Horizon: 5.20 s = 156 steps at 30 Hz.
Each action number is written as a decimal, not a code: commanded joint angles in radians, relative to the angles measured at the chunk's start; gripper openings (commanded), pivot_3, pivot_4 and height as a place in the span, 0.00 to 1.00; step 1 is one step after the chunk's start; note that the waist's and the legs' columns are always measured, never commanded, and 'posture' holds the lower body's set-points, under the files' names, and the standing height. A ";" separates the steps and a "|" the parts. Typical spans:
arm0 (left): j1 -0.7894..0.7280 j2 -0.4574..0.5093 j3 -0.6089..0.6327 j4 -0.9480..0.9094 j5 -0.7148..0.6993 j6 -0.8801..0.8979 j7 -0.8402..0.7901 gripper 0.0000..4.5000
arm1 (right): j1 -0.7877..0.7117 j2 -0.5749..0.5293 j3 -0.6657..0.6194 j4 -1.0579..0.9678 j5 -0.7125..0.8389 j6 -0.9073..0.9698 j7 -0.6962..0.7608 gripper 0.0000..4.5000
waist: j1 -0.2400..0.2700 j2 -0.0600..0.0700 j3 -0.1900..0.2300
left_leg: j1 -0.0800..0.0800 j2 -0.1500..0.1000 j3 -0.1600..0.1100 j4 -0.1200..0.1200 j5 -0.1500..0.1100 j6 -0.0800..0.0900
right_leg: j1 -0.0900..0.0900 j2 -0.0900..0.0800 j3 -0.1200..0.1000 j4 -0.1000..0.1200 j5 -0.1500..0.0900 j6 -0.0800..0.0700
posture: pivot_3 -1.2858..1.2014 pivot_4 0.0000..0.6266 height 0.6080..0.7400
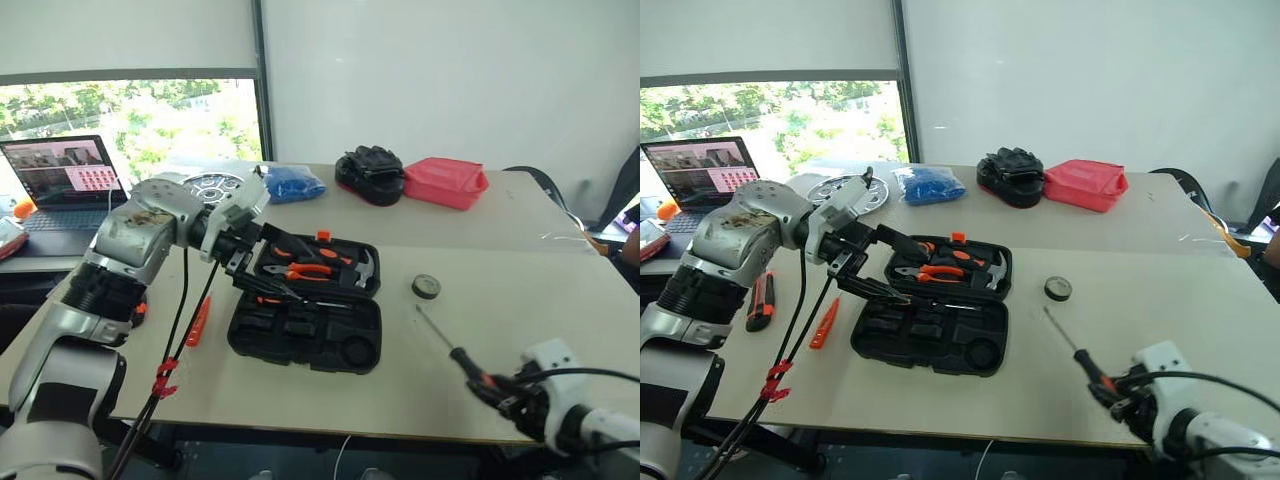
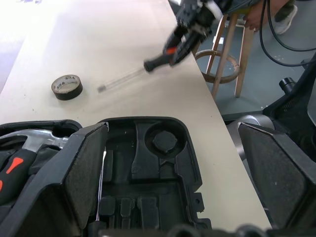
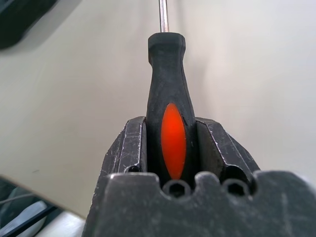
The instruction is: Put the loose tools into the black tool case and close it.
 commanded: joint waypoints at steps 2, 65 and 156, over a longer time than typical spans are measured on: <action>0.011 0.053 0.075 -0.044 0.006 0.021 -0.002 1.00 | -0.216 -0.130 0.010 0.075 0.040 -0.015 0.104 0.24 | -0.010 0.002 0.001 | 0.000 0.000 0.000 0.000 0.000 0.000 | 0.000 0.000 0.001 0.000 0.000 -0.001 | 0.52 0.24 1.00; 0.202 0.269 0.204 -0.218 0.017 0.102 -0.002 1.00 | -1.087 0.225 0.882 0.627 -0.590 -0.309 0.572 0.05 | 0.002 0.002 0.006 | -0.009 -0.001 0.001 0.001 0.001 -0.002 | -0.015 -0.001 -0.002 0.009 0.001 -0.002 | 0.52 0.24 1.00; 0.968 0.304 0.897 -0.626 -0.077 0.893 0.786 1.00 | -0.838 0.039 0.441 0.092 -0.090 -0.274 0.565 1.00 | 0.004 0.000 0.007 | 0.008 0.002 -0.005 -0.012 0.001 -0.002 | -0.002 -0.007 -0.003 -0.001 0.001 -0.005 | 0.52 0.24 1.00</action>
